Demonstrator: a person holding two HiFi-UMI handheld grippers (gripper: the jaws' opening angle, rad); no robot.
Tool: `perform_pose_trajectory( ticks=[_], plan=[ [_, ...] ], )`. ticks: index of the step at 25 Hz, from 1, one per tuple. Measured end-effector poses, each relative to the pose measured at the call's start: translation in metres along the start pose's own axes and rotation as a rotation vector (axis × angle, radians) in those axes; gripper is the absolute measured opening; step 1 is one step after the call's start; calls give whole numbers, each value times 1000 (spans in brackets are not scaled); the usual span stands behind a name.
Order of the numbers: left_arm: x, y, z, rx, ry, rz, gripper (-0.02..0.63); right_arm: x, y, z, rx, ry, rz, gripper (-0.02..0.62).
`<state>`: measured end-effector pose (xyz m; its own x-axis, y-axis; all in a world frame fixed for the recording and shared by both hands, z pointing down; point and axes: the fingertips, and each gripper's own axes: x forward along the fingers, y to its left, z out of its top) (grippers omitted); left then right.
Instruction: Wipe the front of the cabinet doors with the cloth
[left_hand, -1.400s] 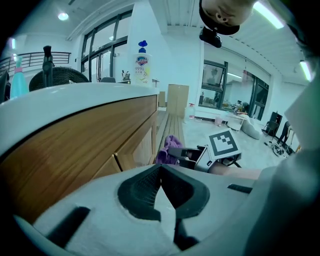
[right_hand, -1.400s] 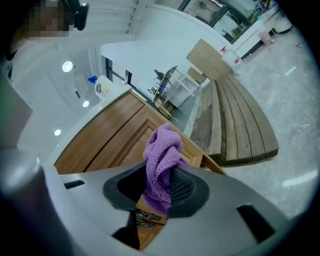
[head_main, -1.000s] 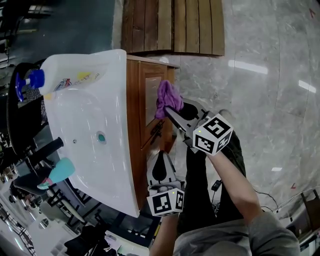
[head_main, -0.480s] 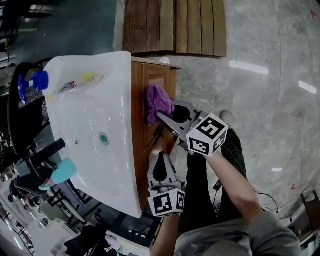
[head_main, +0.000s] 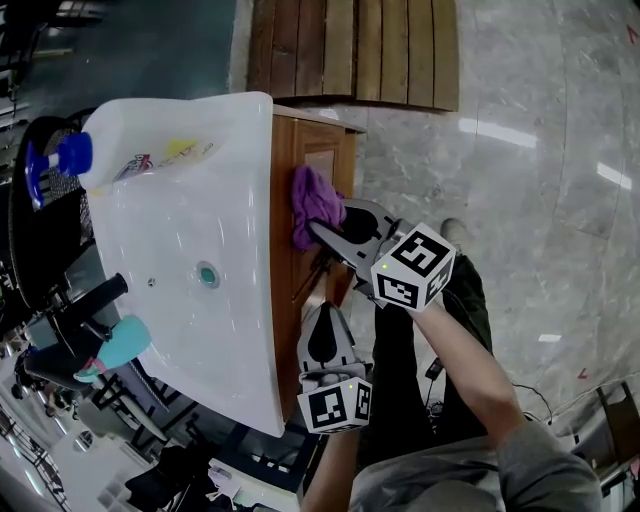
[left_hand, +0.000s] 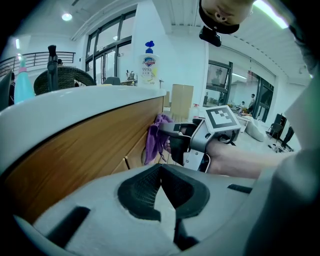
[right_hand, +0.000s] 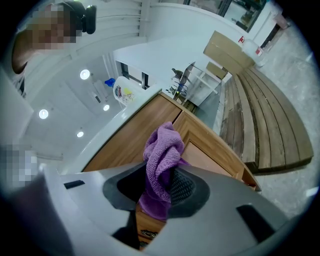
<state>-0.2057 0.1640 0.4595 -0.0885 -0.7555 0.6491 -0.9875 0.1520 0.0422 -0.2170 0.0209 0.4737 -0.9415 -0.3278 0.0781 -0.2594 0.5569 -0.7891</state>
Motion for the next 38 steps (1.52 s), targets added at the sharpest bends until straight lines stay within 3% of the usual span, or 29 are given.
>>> perform_pose_trajectory(
  ticks=[38],
  plan=[
    [15,4,-15,10,28,-43,9,18,-64,-42,25,70,-120,103]
  ],
)
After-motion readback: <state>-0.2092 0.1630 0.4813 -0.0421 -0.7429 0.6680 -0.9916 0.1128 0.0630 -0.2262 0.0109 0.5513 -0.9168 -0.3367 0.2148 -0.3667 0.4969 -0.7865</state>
